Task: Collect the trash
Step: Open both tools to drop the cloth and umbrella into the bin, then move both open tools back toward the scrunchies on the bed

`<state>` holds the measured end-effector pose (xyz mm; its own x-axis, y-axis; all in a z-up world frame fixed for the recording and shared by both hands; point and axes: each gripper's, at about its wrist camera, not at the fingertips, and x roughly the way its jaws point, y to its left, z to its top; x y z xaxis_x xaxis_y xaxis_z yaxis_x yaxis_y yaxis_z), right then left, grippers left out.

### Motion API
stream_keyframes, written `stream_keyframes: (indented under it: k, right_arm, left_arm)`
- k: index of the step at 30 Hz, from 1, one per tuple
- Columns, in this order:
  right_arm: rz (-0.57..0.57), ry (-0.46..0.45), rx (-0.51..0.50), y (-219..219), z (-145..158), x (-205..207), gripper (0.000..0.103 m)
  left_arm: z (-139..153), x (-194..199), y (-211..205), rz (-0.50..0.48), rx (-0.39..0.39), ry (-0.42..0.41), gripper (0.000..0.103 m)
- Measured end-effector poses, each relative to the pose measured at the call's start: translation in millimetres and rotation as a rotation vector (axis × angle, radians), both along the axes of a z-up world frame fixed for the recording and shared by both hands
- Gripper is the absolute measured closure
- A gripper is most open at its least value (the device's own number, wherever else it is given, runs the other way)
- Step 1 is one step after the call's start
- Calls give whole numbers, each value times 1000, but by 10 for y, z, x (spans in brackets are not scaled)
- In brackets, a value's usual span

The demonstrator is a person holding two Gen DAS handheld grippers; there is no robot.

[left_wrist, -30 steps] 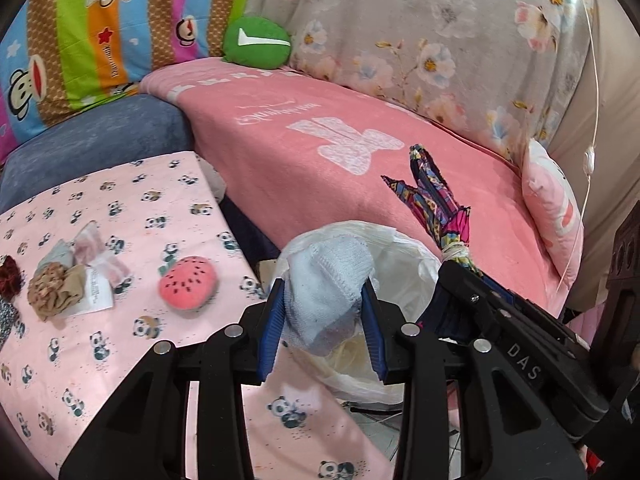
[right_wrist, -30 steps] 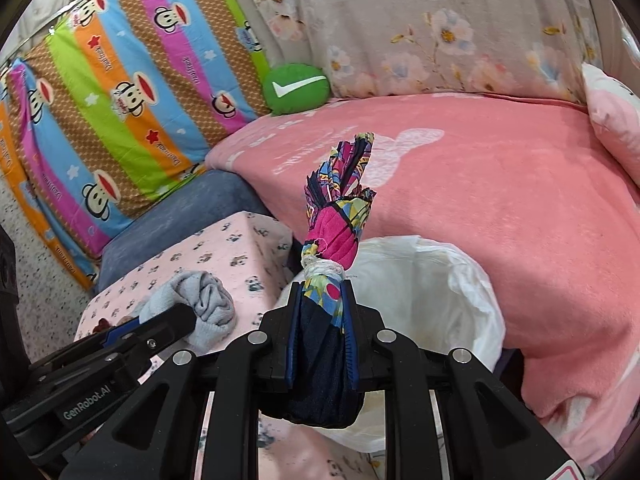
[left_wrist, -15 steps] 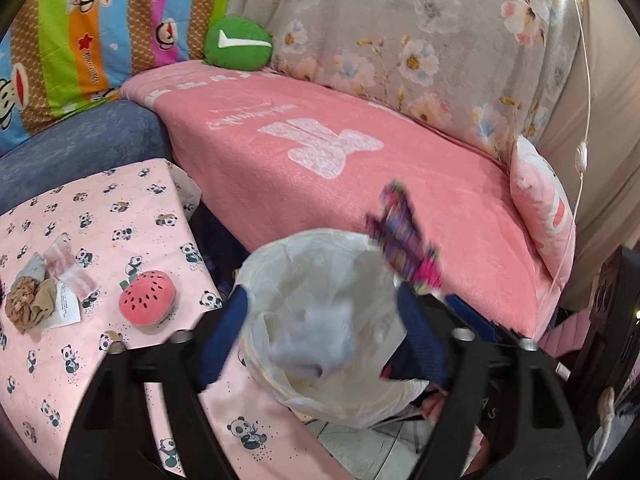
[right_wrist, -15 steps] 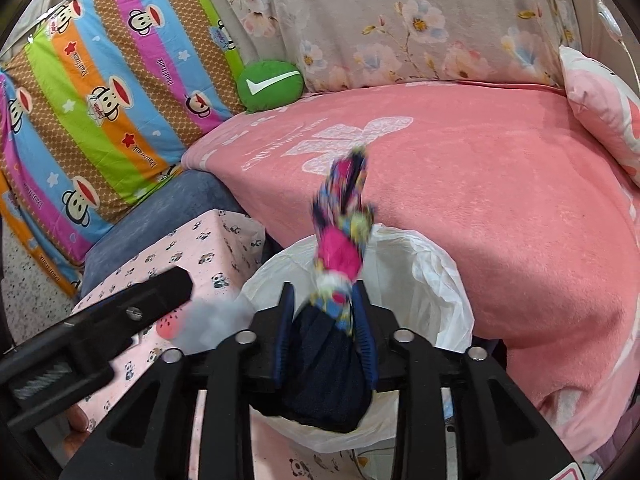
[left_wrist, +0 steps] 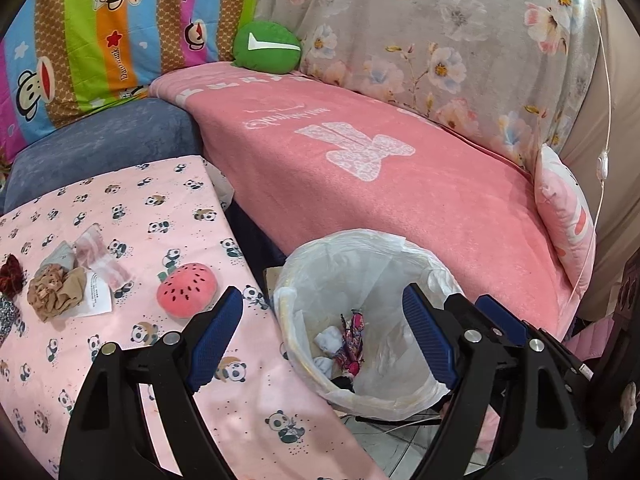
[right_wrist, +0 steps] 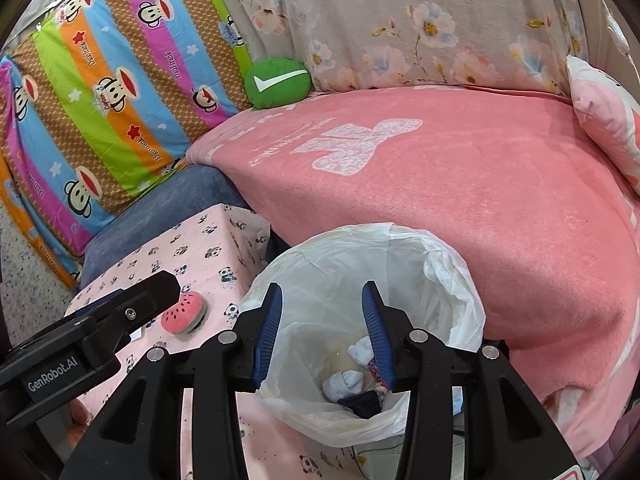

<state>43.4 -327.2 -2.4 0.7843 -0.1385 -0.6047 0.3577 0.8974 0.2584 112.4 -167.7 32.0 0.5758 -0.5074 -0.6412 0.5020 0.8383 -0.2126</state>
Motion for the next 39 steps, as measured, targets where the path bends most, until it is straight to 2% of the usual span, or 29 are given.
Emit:
stream_keyframes:
  k: [6,30,32,39]
  right_arm:
    - [20,7,-9,144,-4,41,55]
    - [183,38,-57,1033,21,401,53]
    - [197,38,-62,1134,9,434,47]
    - [253,49,-75,1424,-47,571,46]
  left_arm:
    - [9,18,171,31,-1,-2,25]
    - [-154,227,1198,221,12,41,25]
    - [-201,260,1333,250,19,49,22]
    - [-344,404,1820,350,30,79,15]
